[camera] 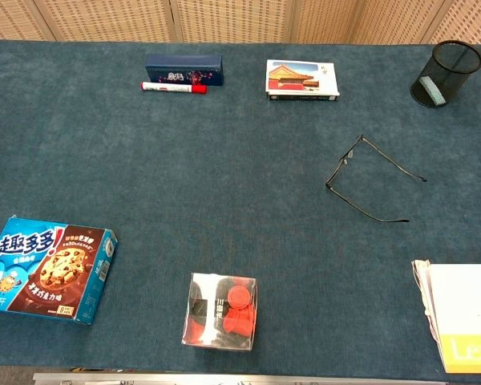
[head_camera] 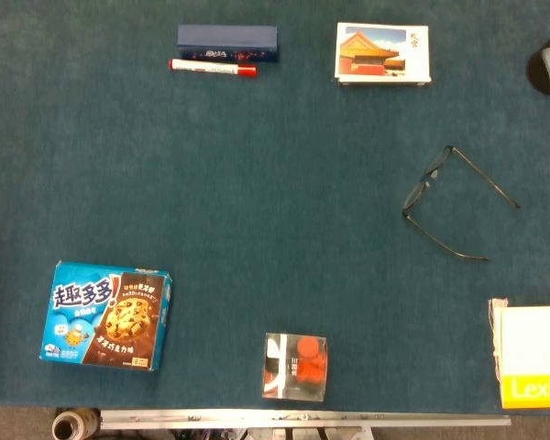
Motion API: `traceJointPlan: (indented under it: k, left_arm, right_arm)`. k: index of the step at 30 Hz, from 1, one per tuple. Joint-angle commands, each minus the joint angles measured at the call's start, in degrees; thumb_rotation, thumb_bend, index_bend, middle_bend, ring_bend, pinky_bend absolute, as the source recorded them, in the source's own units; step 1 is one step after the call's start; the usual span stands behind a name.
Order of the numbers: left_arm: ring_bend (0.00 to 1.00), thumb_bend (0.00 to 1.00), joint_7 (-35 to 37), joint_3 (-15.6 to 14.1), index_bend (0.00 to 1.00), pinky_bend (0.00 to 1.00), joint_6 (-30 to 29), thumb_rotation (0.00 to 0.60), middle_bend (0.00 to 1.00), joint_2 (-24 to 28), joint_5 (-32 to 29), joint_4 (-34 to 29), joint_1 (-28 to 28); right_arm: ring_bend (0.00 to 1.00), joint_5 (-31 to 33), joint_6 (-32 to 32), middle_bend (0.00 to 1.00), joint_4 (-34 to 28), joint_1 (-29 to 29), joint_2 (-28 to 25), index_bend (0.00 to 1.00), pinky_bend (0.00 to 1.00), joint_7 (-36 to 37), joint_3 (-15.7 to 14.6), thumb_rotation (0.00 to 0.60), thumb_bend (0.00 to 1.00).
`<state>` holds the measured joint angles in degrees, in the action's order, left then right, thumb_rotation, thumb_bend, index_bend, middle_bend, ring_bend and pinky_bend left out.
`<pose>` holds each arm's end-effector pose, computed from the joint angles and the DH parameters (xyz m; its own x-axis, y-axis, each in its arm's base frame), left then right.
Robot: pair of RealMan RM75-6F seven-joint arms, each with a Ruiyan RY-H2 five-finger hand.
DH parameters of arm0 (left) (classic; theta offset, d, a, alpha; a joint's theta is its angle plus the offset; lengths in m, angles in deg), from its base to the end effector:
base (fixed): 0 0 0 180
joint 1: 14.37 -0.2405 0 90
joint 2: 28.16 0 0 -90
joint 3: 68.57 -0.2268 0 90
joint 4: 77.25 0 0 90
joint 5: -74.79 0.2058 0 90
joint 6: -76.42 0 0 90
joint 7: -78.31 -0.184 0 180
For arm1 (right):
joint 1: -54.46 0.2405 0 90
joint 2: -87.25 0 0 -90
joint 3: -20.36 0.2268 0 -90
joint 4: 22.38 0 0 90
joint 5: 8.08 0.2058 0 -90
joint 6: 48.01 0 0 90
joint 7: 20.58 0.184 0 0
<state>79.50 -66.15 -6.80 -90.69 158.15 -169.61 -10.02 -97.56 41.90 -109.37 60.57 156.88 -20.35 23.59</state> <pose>-0.2979 0.2142 0.1550 0.3965 0.0430 0.9170 0.9161 0.0460 -0.3983 -0.2698 -0.2253 0.1410 0.3845 0.0962 0.9181 -0.9157 -0.0862 0.3926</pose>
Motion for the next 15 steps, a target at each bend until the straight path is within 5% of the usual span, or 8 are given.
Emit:
traceJointPlan:
  k: [1, 15]
  left_arm:
    - [0.34, 0.05, -0.37, -0.15, 0.53, 0.49, -0.27, 0.6, 0.47, -0.12, 0.17, -0.03, -0.15]
    - [0.34, 0.05, -0.62, -0.28, 0.53, 0.49, -0.35, 0.6, 0.47, -0.18, -0.15, -0.03, -0.42]
  right_arm:
    - [0.01, -0.24, -0.72, 0.18, 0.08, 0.3, 0.13, 0.4, 0.15, -0.42, -0.12, 0.6, 0.72]
    - [0.01, -4.4, -6.12, 0.18, -1.79, 3.96, -2.68, 0.4, 0.15, -4.41, -1.26, 0.6, 0.72]
